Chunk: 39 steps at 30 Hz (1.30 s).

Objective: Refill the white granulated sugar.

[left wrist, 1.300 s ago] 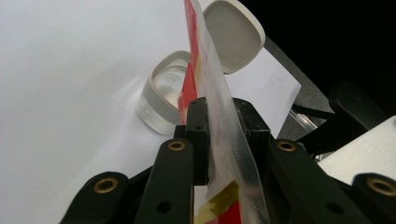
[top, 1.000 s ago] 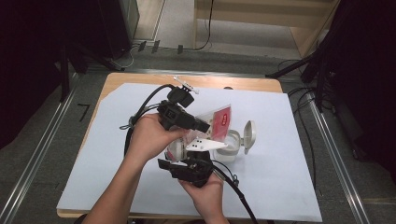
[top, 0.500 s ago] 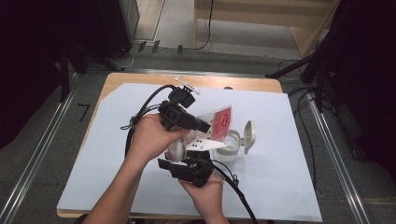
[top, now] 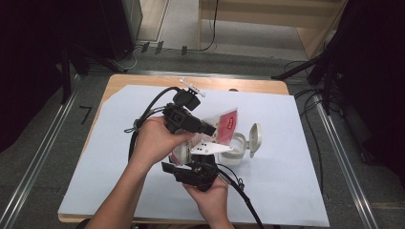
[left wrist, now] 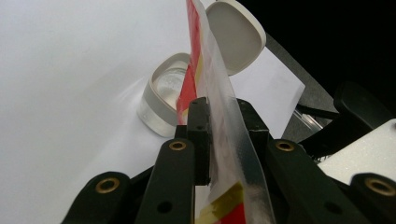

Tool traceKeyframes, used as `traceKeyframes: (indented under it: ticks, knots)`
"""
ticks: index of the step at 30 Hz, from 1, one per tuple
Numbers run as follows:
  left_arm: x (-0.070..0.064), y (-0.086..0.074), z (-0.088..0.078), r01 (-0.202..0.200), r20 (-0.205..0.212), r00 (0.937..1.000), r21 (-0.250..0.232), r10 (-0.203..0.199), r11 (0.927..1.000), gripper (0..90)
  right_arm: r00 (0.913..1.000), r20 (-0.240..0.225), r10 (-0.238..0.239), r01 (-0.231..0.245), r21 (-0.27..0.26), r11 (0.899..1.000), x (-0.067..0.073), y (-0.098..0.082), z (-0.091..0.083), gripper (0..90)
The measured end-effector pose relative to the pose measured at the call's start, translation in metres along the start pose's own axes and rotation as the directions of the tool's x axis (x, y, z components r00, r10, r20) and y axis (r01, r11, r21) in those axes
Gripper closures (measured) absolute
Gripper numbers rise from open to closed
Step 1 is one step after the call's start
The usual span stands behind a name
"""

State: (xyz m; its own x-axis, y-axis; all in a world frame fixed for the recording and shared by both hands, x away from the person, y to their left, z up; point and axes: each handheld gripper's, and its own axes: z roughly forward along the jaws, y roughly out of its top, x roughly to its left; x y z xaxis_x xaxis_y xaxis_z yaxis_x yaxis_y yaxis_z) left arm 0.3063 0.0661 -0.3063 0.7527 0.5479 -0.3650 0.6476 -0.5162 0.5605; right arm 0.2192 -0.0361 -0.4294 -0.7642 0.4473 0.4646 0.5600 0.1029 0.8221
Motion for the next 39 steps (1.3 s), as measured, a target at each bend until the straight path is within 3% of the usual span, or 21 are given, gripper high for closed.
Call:
traceKeyframes:
  ticks: [20,29,36,39]
  knots:
    - [-0.0011,0.0002,0.0013,0.002,0.004,1.0000,0.003,-0.002,1.0000,79.9,1.0000,0.000,-0.002,0.002,-0.003,1.000,0.0003,-0.0017,-0.0007,62.9]
    - [-0.0010,0.0002,0.0012,-0.015,-0.002,0.9999,0.007,0.015,0.9999,80.5,1.0000,0.003,-0.002,0.002,-0.001,1.000,0.0004,-0.0016,-0.0008,62.9]
    - [0.0003,0.0001,0.0019,-0.008,0.003,1.0000,0.001,0.008,1.0000,82.1,1.0000,0.008,0.000,0.000,0.004,1.000,0.0016,-0.0016,-0.0012,62.9]
    - [0.0019,-0.0002,0.0017,0.025,0.019,0.9995,-0.007,-0.025,0.9997,82.0,1.0000,0.005,0.000,0.000,0.002,1.000,0.0014,-0.0013,-0.0015,62.9]
